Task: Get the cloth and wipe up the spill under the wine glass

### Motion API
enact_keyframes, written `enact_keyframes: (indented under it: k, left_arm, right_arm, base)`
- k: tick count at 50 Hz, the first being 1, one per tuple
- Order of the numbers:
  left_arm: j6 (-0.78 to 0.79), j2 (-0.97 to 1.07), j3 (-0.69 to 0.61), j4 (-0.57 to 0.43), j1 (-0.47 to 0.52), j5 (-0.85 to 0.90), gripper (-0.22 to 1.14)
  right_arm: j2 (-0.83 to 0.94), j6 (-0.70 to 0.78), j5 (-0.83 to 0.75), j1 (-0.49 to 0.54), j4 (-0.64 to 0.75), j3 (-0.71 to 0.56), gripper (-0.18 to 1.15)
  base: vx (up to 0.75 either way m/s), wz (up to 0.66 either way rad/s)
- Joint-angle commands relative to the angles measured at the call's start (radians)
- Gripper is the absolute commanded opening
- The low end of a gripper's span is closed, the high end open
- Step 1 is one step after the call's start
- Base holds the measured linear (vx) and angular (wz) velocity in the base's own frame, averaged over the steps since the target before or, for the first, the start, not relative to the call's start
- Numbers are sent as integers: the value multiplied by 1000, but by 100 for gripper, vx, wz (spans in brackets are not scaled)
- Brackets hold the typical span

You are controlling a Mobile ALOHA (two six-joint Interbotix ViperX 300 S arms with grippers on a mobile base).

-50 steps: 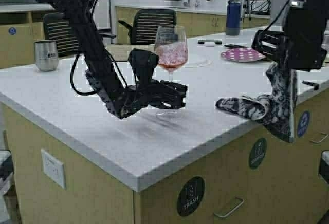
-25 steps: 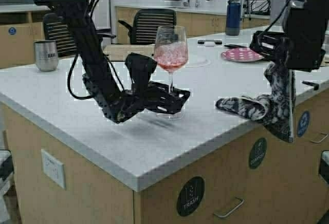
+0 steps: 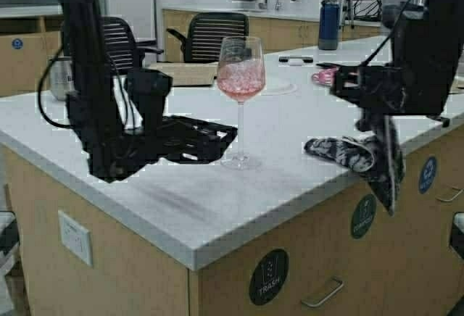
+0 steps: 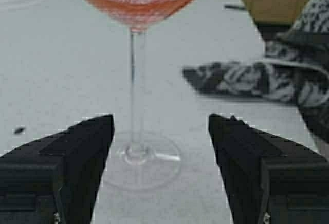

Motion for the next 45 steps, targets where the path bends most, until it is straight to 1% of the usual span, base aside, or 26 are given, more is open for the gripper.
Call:
enact_keyframes:
  k: [1, 5, 13, 20, 23, 32, 41, 45]
  left_arm:
    - [12, -115, 146, -83, -2, -12, 92]
    - [14, -175, 236, -130, -2, -12, 92]
    - [5, -295, 353, -152, -3, 12, 91]
    - [-2, -440, 420, -219, -6, 149, 91]
    - [-5, -514, 431, -227, -6, 224, 91]
    - [-15, -753, 408, -236, -8, 494, 91]
    - [-15, -950, 324, -252, -6, 813, 91]
    - [-12, -1005, 276, -253, -5, 911, 91]
  right_arm:
    - [-86, -3, -2, 63, -5, 38, 6]
    - [-138, -6, 40, 77, -6, 60, 6]
    - [-268, -15, 213, 77, -32, 80, 6]
    - [-400, -18, 434, 77, -92, 66, 6]
    - [-446, -17, 508, 77, -115, 51, 6]
    - [-574, -15, 630, 77, -137, 5, 6]
    - [-672, -26, 779, 77, -146, -69, 6]
    - [-706, -40, 822, 77, -155, -98, 6]
  base:
    - [0, 0]
    - [0, 0]
    - [0, 0]
    - [0, 0]
    - [0, 0]
    - [0, 0]
    - [0, 0]
    - [0, 0]
